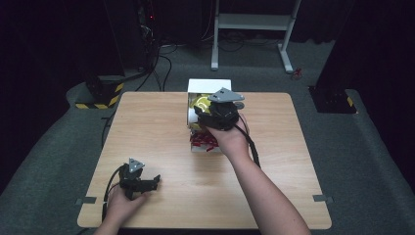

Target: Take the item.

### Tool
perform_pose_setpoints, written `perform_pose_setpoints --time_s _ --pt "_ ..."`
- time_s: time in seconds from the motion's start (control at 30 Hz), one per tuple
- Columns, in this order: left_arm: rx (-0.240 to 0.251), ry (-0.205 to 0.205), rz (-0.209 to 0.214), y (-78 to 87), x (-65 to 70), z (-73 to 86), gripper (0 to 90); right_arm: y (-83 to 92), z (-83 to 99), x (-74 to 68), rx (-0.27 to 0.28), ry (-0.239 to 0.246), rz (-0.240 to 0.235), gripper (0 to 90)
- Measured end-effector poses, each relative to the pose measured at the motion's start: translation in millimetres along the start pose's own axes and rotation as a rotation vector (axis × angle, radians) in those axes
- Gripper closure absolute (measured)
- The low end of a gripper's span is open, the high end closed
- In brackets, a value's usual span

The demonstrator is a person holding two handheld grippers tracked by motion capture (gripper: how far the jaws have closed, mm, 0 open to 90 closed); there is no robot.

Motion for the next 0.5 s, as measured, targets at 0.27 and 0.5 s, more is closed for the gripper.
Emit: perform_pose_setpoints --time_s 0.27,0.5 --pt "0.003 0.003 -0.001 -0.1 0.1 -0.1 3.2 7.3 -0.8 -1.8 0.019 -0.001 0.001 38.7" --pt "-0.003 -0.003 -0.001 0.2 -0.3 0.1 3.2 11.8 -1.0 -0.3 0.030 -0.003 -0.005 38.7"
Point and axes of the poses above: each handheld gripper's, and its own axes: y roughly backward along the jaws, z roughly out of its underside, x roughly to its right, the point moved 4 cm from there along -y, roughly forward along the jaws, and after that the axes turned 15 degrees about -x, right-handed, at the moved point
